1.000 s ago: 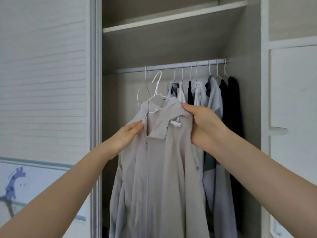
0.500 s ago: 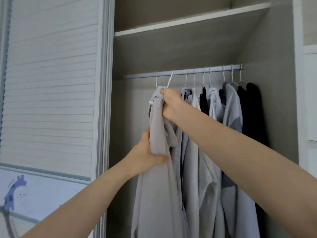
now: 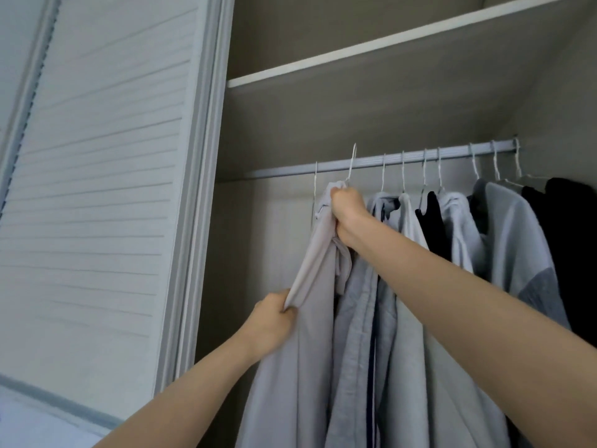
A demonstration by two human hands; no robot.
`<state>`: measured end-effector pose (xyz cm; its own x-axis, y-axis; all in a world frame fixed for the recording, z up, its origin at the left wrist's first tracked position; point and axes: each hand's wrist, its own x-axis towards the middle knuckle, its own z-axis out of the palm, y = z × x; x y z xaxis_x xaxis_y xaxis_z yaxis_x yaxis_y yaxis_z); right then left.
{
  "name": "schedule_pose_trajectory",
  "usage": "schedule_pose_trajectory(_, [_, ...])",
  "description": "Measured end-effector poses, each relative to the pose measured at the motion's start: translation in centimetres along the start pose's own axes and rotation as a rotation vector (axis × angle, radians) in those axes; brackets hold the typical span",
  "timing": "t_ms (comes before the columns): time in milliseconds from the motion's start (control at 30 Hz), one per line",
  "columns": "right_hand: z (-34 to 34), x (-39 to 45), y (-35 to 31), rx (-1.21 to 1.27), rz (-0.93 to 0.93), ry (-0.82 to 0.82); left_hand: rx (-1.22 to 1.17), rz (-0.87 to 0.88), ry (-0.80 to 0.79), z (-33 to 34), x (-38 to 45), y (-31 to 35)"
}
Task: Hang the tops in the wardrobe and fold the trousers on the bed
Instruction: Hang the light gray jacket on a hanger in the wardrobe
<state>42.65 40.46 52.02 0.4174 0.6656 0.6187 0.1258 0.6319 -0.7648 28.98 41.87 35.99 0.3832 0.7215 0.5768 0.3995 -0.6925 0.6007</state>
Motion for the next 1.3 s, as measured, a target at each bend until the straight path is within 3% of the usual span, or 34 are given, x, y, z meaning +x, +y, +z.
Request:
schedule_pose_trajectory(267, [-0.4, 5.0, 2.4, -0.129, -0.014, 0.069, -0.102, 0.062, -0.041, 3.0, 4.4, -1.8])
schedule_pose_trajectory(400, [-2.0, 5.4, 3.5, -0.273, 0.022, -0.001, -0.103, 0.06, -0.061, 4.3, 4.9, -3.3])
schedule_pose_trajectory(700, [-3.8, 4.5, 4.5, -0.64, -0.206, -0.018, -0.166, 0.037, -0.081, 5.0, 3.0, -5.1])
schedule_pose_trajectory(900, [-4.5, 1.9, 3.4, -0.805, -0.321, -0.116, -0.12, 0.007, -0.053, 4.7, 0.8, -4.9])
schedule_pose_trajectory(1133, [-5.3, -3.7, 1.5, -0.875, -0.266, -0.17, -0.072, -0.057, 0.043, 3.3, -2.7, -3.9])
schedule_pose_trajectory(1300, [-6.5, -10.3, 1.6, -0.898, -0.206, -0.235, -0.008, -0.143, -0.08, 3.7, -7.6, -4.7])
